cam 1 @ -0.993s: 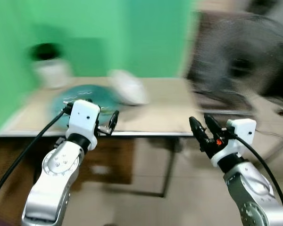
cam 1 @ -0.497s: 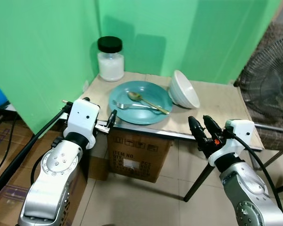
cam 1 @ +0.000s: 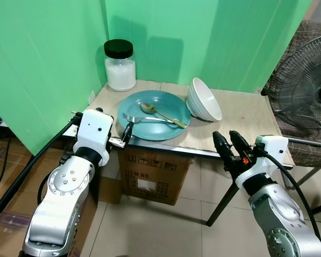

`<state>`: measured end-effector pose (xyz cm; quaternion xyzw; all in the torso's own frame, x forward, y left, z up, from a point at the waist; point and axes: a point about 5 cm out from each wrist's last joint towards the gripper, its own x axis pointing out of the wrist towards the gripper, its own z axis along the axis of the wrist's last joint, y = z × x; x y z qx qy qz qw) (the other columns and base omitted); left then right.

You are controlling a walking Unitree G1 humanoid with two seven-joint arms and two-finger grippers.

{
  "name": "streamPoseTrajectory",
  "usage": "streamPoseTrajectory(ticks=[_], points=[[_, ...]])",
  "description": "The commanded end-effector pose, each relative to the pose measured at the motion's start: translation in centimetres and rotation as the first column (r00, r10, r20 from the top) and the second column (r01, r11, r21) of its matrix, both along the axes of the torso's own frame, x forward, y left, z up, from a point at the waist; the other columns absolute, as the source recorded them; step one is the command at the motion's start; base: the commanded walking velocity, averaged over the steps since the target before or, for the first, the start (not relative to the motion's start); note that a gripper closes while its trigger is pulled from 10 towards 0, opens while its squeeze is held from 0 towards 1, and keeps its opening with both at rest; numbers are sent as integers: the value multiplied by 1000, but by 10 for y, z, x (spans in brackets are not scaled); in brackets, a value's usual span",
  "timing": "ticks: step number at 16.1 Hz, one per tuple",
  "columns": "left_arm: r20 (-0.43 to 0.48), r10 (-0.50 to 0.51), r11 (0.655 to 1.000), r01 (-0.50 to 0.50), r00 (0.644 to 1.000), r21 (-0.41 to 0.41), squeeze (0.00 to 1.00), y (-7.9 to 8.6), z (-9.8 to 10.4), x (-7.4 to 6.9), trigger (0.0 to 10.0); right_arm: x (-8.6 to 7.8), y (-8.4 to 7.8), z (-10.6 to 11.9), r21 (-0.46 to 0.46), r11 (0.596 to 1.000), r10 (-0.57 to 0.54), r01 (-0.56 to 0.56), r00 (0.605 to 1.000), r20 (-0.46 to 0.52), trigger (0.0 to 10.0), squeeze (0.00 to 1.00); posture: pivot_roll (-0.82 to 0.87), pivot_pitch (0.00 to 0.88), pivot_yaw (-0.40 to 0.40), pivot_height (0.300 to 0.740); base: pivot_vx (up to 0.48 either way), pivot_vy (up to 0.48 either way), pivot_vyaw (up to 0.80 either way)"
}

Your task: Setting the table

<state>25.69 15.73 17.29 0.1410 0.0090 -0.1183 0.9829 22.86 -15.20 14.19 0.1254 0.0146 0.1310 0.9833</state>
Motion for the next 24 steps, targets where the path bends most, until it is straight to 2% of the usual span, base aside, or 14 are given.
streamPoseTrajectory(ticks=[1, 4, 7, 9, 14, 17, 18, 19, 23, 24], points=[[3, -13, 1000, 13, 1000, -1, 0, -2, 1, 2, 10000, 0, -3, -1, 9, 1000, -14, 14, 1000, -8, 10000, 0, 68, 0, -28, 740, 300, 0, 0], [5, -18, 1000, 18, 1000, -2, 0, -3, 1, 3, 10000, 2, -7, 0, -24, 999, -35, 35, 999, 2, 10000, 0, 67, 0, -29, 740, 314, 0, 0], [7, -18, 1000, 18, 1000, -1, 0, -3, 1, 5, 10000, 6, -11, 1, -45, 997, -57, 57, 998, 2, 10000, 0, 67, 0, -30, 740, 321, 0, 738], [12, -23, 1000, 23, 1000, 4, 0, -5, 2, 6, 10000, 7, -12, 3, 14, 998, -67, 66, 998, 20, 10000, 0, 70, 0, -34, 740, 321, 0, 0], [19, -40, 999, 40, 999, 16, 0, -8, 2, 7, 10000, 13, -16, 8, 10, 997, -80, 79, 996, 46, 10000, 0, 72, 0, -41, 740, 316, 0, 0], [29, -76, 997, 76, 997, 18, 0, -14, 3, 8, 10000, 18, -24, 13, 6, 995, -100, 100, 992, 75, 10000, 0, 67, 0, -39, 740, 94, 0, 0], [23, -98, 995, 97, 995, 33, 0, -17, 1, 8, 10000, 19, -26, 18, 41, 996, -84, 80, 991, 102, 10000, 0, 64, 0, -40, 740, 0, 0, 0], [23, -126, 991, 125, 992, 47, 0, -19, 1, 7, 10000, 21, -27, 23, 46, 997, -74, 68, 989, 125, 10000, 1000, 61, 0, -42, 740, 0, 0, 0], [-4, -251, 967, 251, 968, 48, 0, -33, 1, 7, 10000, 41, -26, 42, 21, 1000, 18, -21, 988, 151, 10000, 1000, 47, 0, -55, 740, 0, 0, 0], [-59, -380, 921, 384, 923, 64, 0, -41, -1, 8, 10000, 63, -24, 44, -50, 995, 95, -92, 993, 72, 10000, 1000, 40, 0, -63, 740, 0, 0, 0]])
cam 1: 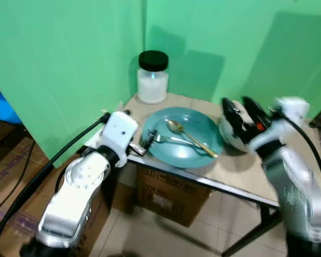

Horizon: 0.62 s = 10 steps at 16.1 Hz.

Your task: Setting the table

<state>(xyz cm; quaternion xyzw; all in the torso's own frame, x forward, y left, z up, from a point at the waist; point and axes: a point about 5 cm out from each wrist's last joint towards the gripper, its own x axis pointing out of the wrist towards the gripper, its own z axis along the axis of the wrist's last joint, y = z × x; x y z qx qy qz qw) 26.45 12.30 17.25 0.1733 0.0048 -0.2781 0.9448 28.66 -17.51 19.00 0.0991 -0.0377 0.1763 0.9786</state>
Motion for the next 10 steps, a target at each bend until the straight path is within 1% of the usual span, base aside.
streamPoseTrajectory(ticks=[1, 2, 3, 4, 5, 6, 7, 9, 10], points=[[-34, -145, 989, 146, 989, 31, 0, -12, 0, 1, 10000, 17, -2, -5, -34, 998, 43, -46, 994, -96, 10000, 1000, 44, 0, -74, 740, 0, 0, 0], [-35, -170, 984, 172, 985, 43, 0, -14, 0, 2, 10000, 21, -2, -6, -39, 998, 52, -57, 992, -114, 10000, 1000, 44, 0, -74, 740, 0, 0, 0], [-49, -235, 969, 237, 971, 63, 0, -18, 3, 4, 10000, 34, -2, -10, -54, 995, 74, -86, 979, -188, 10000, 1000, 32, 0, -74, 740, 0, 0, 0], [-58, -275, 958, 279, 960, 73, 0, -21, 4, 6, 10000, 45, -5, -14, -97, 992, 58, -84, 969, -241, 10000, 1000, 29, 0, -83, 740, 0, 0, 0], [-64, -292, 952, 296, 954, 76, 0, -22, 4, 6, 10000, 52, -11, -18, -143, 988, 16, -57, 962, -274, 10000, 267, 27, 0, -88, 740, 0, 0, 0], [-65, -295, 951, 299, 953, 77, 0, -23, 4, 5, 10000, 54, -14, -20, -168, 985, -5, -43, 960, -279, 10000, 267, 27, 0, -90, 740, 0, 0, 0], [-71, -302, 949, 307, 951, 74, 0, -23, 3, 4, 10000, 61, -19, -23, -186, 983, -46, -11, 954, -297, 10000, 0, 26, 0, -98, 740, 0, 0, 0], [-90, -314, 945, 321, 945, 65, 0, -24, -1, 0, 10000, 70, -26, -23, -167, 985, -94, 43, 945, -313, 10000, 0, 27, 0, -111, 740, 0, 0, 0], [-94, -315, 945, 321, 945, 65, 0, -24, -2, -1, 10000, 71, -26, -23, -159, 986, -93, 43, 942, -321, 10000, 0, 27, 0, -112, 740, 0, 0, 0]])
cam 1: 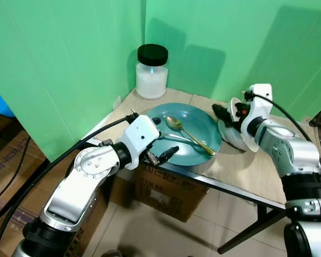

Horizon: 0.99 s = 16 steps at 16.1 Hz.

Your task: Setting the table

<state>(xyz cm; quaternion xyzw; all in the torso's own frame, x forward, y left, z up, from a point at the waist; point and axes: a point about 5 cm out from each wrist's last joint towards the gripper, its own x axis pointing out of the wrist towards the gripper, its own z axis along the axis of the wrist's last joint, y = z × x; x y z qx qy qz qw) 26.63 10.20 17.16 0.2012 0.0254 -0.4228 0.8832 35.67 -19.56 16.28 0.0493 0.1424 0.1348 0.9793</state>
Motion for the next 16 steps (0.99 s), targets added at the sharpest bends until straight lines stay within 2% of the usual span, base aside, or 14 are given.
streamPoseTrajectory(ticks=[1, 2, 3, 4, 8, 16], points=[[-18, -24, 1000, 24, 1000, -1, 0, -2, -4, -4, 10000, 2, -8, 2, 17, 999, -27, 27, 1000, -8, 4510, 0, 25, 0, -116, 740, 0, 0, 0], [-20, -24, 1000, 24, 1000, -2, 0, -2, -4, -4, 10000, 2, -8, 2, 20, 999, -30, 30, 999, -13, 4510, 0, 25, 0, -116, 740, 0, 0, 0], [-21, -25, 1000, 25, 999, -1, 0, -3, -4, -4, 10000, 3, -10, 0, 29, 999, -41, 41, 999, -21, 1059, 0, 24, 0, -116, 740, 0, 0, 0], [-23, -29, 1000, 29, 999, 0, 0, -3, -5, -5, 10000, 5, -13, -2, 28, 998, -51, 52, 998, -37, 0, 0, 22, 0, -116, 740, 0, 0, 0], [-31, -46, 999, 46, 998, 6, 0, -5, -6, -6, 10000, 8, -20, -14, 13, 997, -80, 82, 991, -107, 0, 0, 18, 0, -112, 740, 0, 0, 0], [-34, -50, 999, 50, 998, 7, 0, -5, -6, -7, 10000, 12, -22, -22, -3, 997, -82, 82, 987, -137, 0, 0, 22, 0, -117, 740, 0, 0, 0]])
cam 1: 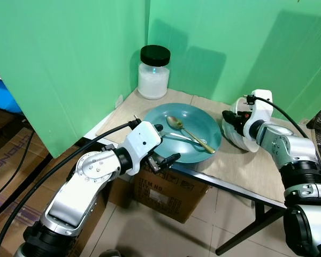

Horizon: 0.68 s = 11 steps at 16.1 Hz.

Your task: Setting the table

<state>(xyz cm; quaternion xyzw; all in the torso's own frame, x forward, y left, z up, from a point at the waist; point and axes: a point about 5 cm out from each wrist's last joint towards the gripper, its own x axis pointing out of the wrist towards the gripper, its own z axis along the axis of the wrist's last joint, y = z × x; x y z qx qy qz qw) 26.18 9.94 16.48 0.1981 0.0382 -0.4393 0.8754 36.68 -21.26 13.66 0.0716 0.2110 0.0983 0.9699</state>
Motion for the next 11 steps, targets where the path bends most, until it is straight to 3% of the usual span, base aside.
streamPoseTrajectory(ticks=[1, 6, 11], points=[[1, -19, 1000, 19, 1000, -3, 0, -3, 1, -3, 10000, 2, -7, 6, -21, 1000, -10, 10, 1000, 21, 0, 0, 22, 0, -115, 740, 0, 0, 0], [7, -14, 1000, 14, 1000, -9, 0, -3, 2, -2, 10000, 7, -21, 23, -133, 991, -15, 29, 994, 109, 0, 0, 20, 0, -115, 740, 0, 0, 0], [11, -8, 1000, 8, 1000, -15, 0, -2, 2, -1, 10000, 10, -32, 41, -303, 953, 37, 21, 982, 185, 0, 0, 18, 0, -115, 740, 0, 0, 0]])
